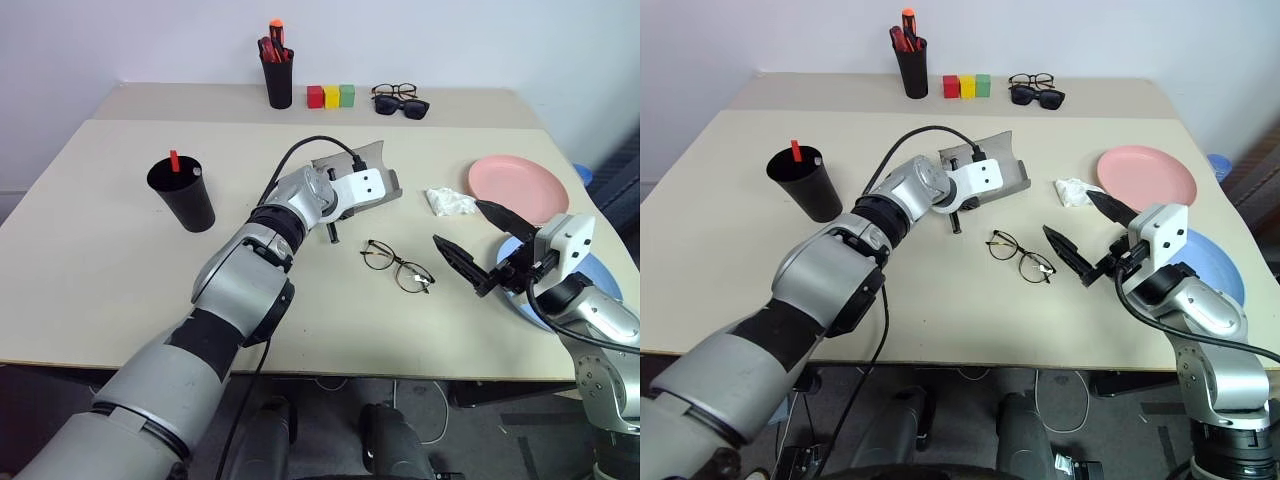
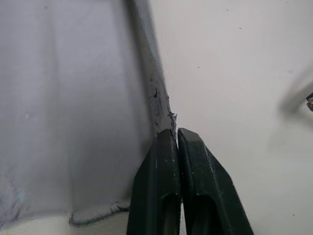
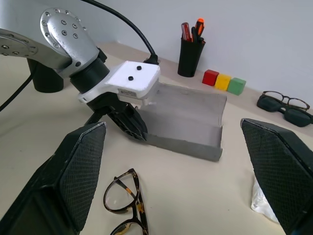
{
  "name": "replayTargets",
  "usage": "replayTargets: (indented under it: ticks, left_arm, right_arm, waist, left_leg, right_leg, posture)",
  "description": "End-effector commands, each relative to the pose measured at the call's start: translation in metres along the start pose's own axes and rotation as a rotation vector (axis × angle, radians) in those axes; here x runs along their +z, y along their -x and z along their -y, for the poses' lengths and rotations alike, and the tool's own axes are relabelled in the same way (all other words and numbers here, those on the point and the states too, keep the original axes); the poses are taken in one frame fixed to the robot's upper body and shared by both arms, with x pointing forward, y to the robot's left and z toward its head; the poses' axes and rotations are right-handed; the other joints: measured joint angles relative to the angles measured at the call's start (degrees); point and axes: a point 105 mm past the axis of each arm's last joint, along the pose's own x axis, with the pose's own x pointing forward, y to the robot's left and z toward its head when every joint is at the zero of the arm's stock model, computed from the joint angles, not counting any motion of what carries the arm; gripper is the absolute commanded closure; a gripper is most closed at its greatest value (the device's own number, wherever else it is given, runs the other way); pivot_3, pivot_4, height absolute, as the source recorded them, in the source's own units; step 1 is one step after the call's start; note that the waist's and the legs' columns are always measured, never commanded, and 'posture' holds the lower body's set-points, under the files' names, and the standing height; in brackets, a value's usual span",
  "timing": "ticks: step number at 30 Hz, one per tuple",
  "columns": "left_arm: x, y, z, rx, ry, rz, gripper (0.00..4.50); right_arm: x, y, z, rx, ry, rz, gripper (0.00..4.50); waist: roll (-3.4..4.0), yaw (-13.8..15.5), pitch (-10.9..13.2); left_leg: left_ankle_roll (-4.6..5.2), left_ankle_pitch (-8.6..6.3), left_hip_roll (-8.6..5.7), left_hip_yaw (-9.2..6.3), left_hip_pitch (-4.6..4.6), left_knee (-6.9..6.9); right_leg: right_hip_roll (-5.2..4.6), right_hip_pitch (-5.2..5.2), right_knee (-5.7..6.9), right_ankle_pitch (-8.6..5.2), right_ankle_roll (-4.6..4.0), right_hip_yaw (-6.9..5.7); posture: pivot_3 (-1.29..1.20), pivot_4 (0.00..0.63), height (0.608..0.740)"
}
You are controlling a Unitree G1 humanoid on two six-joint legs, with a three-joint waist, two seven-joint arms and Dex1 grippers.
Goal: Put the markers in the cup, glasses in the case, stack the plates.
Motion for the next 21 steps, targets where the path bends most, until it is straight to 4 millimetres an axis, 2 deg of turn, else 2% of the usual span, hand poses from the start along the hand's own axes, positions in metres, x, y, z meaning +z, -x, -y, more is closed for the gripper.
replayTargets:
  ticks: [1,11,21]
  left_arm:
    - [0.003,0.003,0.0,-0.03,-0.015,0.025,4.4]
    - [-0.024,0.007,-0.001,-0.064,-0.008,-0.022,4.4]
    - [-0.023,0.003,0.001,-0.042,-0.027,-0.032,4.4]
  right_arm:
    - [0.013,-0.002,0.005,-0.014,0.05,0.044,0.0]
    - [0.011,-0.011,0.007,0.0,0.052,0.058,0.0]
    - [0.012,-0.013,0.007,0.005,0.059,0.067,0.0]
  waist:
    - [0.0,-0.03,0.0]
    - [0.01,-0.18,-0.01]
    - [0.02,-0.19,-0.01]
  left_leg:
    - [0.0,0.0,0.0,0.0,0.01,0.0]
    - [0.0,0.0,0.0,0.0,0.03,0.0]
    - [0.0,0.0,0.01,0.0,0.05,0.01]
  right_leg:
    - [0.0,0.0,0.0,0.0,0.0,0.0]
    - [0.0,0.0,0.02,0.0,-0.01,0.0]
    - [0.01,0.01,0.07,0.01,0.0,0.0]
  posture:
    - [0.0,0.15,0.74]
    - [0.0,0.15,0.74]
    - [0.0,0.15,0.74]
